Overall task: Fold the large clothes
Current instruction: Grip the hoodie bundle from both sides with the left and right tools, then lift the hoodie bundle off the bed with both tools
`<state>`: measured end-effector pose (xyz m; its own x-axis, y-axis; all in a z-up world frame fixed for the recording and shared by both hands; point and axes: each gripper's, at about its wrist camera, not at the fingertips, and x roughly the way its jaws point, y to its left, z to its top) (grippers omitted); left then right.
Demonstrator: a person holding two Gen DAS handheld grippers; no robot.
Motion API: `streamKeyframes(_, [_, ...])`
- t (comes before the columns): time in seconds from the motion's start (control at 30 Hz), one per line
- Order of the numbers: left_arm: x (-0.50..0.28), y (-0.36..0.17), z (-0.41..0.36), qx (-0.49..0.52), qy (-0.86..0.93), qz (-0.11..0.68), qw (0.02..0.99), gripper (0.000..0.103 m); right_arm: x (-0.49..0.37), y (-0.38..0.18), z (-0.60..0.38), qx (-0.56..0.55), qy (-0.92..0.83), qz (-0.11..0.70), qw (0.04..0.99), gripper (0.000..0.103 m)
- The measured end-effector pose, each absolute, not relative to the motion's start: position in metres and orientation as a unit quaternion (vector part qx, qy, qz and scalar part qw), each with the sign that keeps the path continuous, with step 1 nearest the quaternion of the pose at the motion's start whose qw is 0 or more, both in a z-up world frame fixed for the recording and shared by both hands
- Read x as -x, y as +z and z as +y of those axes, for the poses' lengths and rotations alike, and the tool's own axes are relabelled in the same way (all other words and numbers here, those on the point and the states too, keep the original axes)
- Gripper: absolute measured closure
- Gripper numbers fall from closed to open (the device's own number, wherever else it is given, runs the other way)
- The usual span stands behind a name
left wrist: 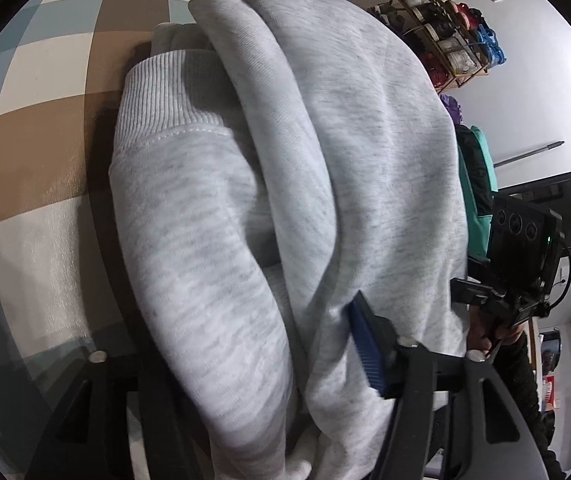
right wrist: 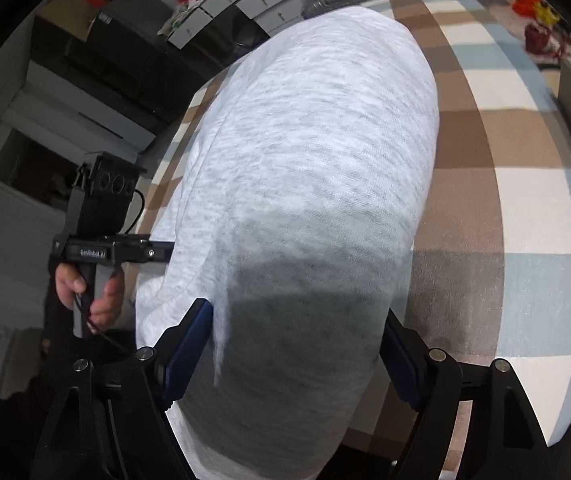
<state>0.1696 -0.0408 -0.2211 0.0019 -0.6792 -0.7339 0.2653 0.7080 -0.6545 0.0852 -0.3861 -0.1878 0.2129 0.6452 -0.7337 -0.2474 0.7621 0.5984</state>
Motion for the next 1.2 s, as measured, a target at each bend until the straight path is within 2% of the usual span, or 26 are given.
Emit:
streamKeyframes(0.13, [-0.175,-0.226,-0.037,0.207,-0.344,0.623,0.671,0.034,-0.098,-0.193,-0.386,-0.186,0.299,0.565,0.747,0.015])
streamKeyframes(0.23, [-0.179,-0.228,-0.032,0.235,-0.343,0.619,0.666,0.034,-0.099,-0.190,-0.389,-0.183,0.280,0.544,0.769,0.020])
streamKeyframes(0.43, [-0.173,-0.226,-0.022,0.244,-0.341,0.612,0.670,0.061,-0.087,-0.177,-0.386,-0.161,0.255,0.524,0.797,0.036])
streamKeyframes(0.5, [-0.167,-0.223,-0.022,0.244,-0.347,0.611,0.669,0.065,-0.077,-0.169,-0.380,-0.139,0.259,0.509,0.809,0.040])
streamKeyframes(0.57, [-0.162,-0.220,-0.025,0.229,-0.359,0.611,0.667,0.065,-0.068,-0.164,-0.381,-0.122,0.278,0.501,0.811,0.040])
streamKeyframes(0.83, [-0.169,-0.227,-0.019,0.233,-0.368,0.620,0.653,0.067,-0.077,-0.181,-0.385,-0.173,0.281,0.512,0.793,0.039])
streamKeyframes(1.2, [-0.167,-0.213,-0.026,0.238,-0.383,0.606,0.656,0.072,-0.046,-0.155,-0.392,-0.175,0.259,0.482,0.819,0.051])
